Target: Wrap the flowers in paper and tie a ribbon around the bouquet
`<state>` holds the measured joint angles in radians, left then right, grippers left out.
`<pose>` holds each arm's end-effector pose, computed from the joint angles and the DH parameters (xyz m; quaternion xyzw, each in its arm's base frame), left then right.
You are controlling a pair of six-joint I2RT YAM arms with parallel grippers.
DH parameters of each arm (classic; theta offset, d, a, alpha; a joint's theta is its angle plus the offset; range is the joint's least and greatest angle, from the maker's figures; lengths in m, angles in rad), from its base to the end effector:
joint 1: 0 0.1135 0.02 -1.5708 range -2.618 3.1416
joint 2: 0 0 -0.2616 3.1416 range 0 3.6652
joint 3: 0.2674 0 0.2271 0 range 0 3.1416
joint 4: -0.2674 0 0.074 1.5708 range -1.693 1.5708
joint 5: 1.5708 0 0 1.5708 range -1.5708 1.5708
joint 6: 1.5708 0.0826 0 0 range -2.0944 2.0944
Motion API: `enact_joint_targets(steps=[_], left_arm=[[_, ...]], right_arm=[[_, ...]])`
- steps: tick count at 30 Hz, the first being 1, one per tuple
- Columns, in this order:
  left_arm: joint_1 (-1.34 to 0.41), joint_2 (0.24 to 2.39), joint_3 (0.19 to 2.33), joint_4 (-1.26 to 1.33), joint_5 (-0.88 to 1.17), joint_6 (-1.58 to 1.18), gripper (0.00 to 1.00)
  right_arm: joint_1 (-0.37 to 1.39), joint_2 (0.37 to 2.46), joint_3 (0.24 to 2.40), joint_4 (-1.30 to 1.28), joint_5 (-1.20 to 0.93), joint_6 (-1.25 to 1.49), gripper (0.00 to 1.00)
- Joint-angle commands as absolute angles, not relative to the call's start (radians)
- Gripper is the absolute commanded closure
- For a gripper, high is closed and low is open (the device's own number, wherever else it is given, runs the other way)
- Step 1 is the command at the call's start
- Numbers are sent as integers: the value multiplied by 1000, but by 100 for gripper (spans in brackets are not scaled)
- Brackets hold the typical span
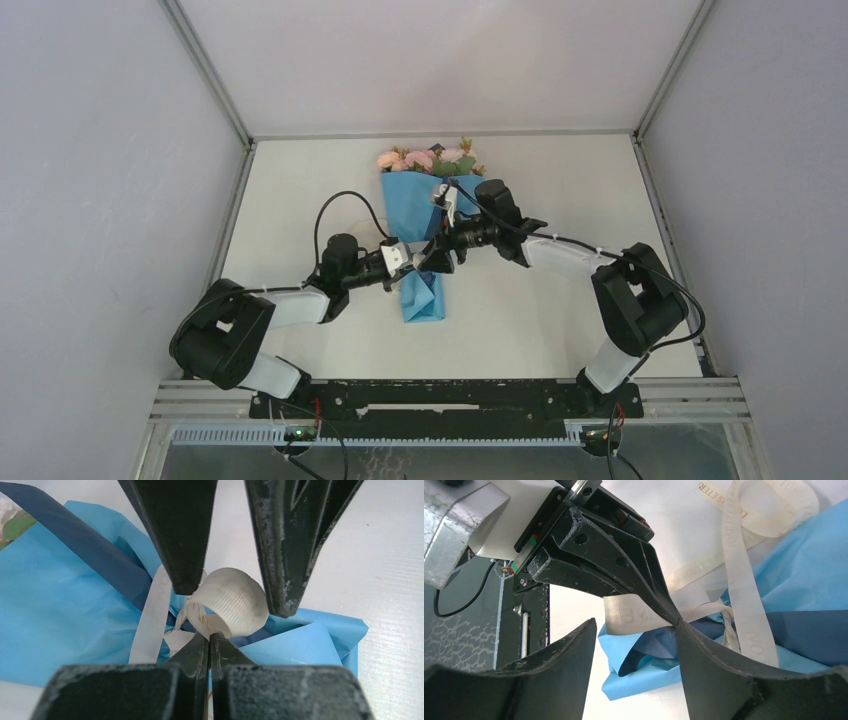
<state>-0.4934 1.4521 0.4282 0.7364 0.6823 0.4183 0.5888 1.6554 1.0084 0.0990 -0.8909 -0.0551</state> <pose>0.2278 -0.1816 0.1782 0.5121 0.5897 -0.2890 0.5536 0.2641 0.2536 0.2244 -0.4490 0.6798 0.4789 0.3269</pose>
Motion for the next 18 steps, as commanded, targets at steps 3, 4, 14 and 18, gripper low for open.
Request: enact_joint_targets(steps=[3,4,14,18], left_arm=[[-500,1429,438,744,688,422,100],[-500,1428,439,741,689,423,100],[-500,1401,479,637,734,452,78],[-478,1315,616,326,735,456,28]], right_arm=[[603,1686,1057,161,-945,-25,58],[603,1689,1056,172,-950,-13,66],[593,1642,1057,119,-885,-5,100],[564,1645,1056,113,-837,37,100]])
